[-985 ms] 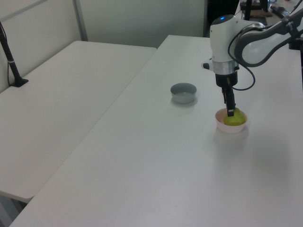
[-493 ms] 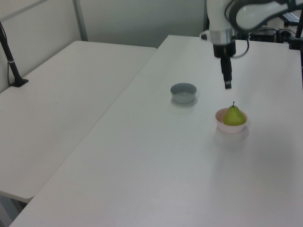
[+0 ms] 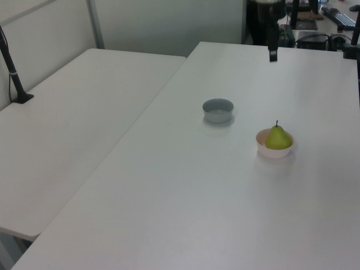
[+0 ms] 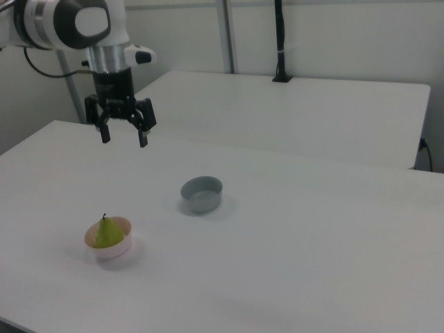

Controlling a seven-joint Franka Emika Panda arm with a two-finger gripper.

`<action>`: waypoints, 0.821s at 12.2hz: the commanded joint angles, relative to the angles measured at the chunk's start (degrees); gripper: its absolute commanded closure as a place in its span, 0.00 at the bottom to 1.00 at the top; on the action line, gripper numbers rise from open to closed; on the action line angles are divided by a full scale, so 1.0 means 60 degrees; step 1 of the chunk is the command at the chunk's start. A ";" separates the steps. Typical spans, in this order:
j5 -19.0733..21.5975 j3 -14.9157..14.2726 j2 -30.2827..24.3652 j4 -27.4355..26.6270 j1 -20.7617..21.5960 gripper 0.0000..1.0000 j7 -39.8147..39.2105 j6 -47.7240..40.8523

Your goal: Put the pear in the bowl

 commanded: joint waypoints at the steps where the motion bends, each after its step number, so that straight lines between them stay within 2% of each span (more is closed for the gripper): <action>1: 0.0001 0.0036 -0.0373 0.0421 -0.0549 0.00 0.0164 -0.0376; 5: 0.0089 0.0037 -0.0463 0.0406 -0.1136 0.00 -0.0376 -0.0085; 8: 0.0234 -0.0007 -0.0477 0.0333 -0.1531 0.00 -0.0451 0.1014; 10: 0.0440 -0.0182 -0.0682 0.0260 -0.1518 0.00 -0.0350 0.1030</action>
